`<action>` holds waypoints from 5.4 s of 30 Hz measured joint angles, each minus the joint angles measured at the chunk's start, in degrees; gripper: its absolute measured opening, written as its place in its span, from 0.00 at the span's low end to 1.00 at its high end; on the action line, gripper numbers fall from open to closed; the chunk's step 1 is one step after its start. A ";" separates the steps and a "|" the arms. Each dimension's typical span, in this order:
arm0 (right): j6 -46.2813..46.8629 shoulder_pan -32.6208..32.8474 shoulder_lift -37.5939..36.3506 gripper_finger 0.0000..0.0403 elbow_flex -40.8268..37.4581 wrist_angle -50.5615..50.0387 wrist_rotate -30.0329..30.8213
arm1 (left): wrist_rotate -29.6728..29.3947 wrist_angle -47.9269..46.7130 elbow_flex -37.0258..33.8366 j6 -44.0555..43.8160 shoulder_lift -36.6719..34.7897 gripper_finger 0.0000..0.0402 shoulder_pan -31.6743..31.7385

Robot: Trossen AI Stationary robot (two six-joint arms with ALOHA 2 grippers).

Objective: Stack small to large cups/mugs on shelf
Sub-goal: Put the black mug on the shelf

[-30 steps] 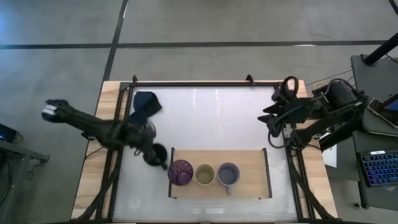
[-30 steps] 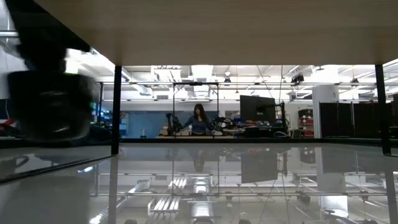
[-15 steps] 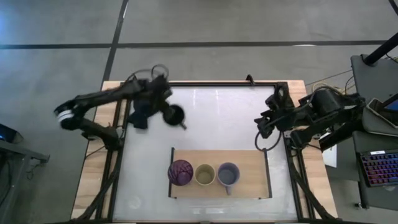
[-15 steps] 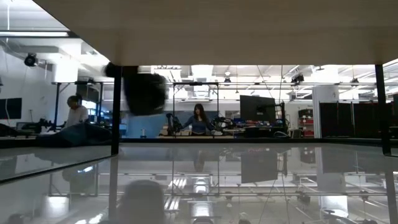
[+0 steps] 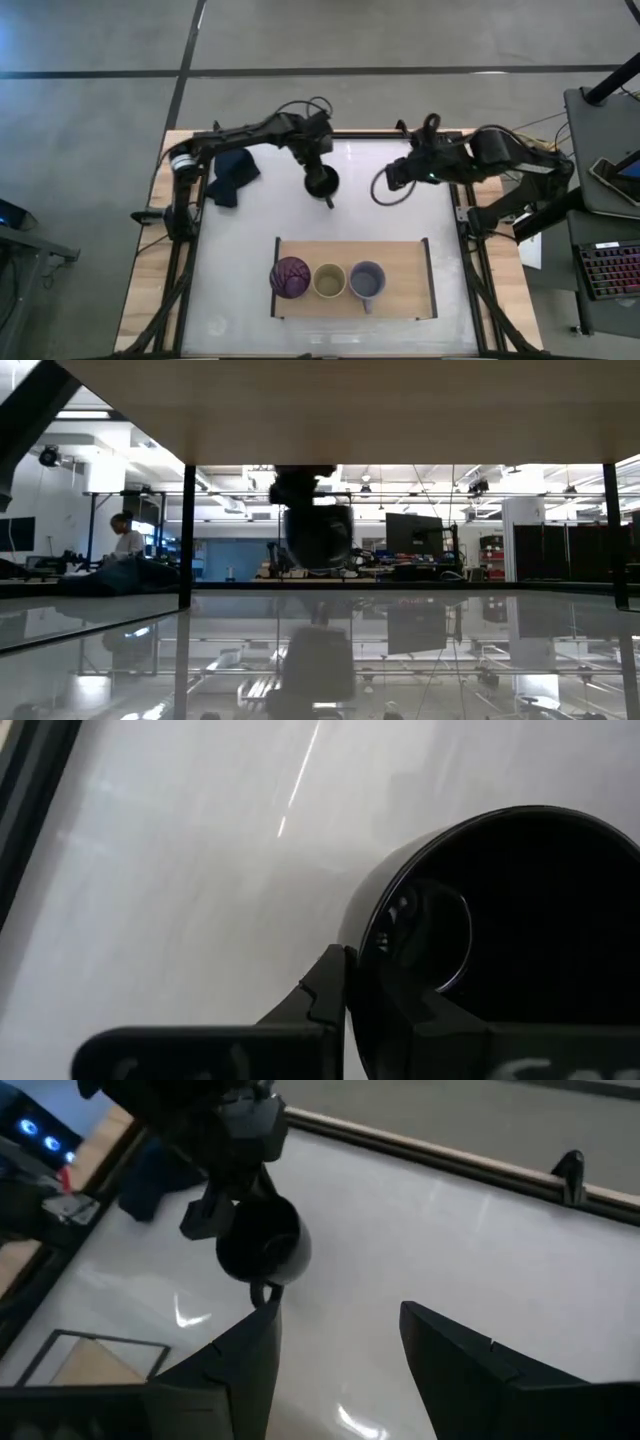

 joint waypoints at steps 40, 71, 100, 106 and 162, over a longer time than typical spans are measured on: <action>-2.63 -8.01 1.67 0.49 -1.02 -2.47 -9.16 | 0.30 4.99 11.67 -0.25 12.15 0.38 -6.36; -13.95 -22.09 1.73 0.49 -38.22 31.29 -32.06 | -4.50 1.77 -15.83 -15.25 -37.95 0.39 -6.95; -13.18 -22.42 17.71 0.49 -40.19 49.98 -31.51 | -4.83 9.06 -29.26 -27.27 -48.56 0.39 -6.95; -14.34 -22.44 22.07 0.41 -37.42 46.35 -31.59 | -4.83 9.01 -29.26 -27.25 -48.56 0.39 -6.95; 47.74 18.84 4.44 0.05 -9.43 -6.82 -16.58 | -1.32 9.06 -29.33 -19.47 -39.30 0.39 -6.91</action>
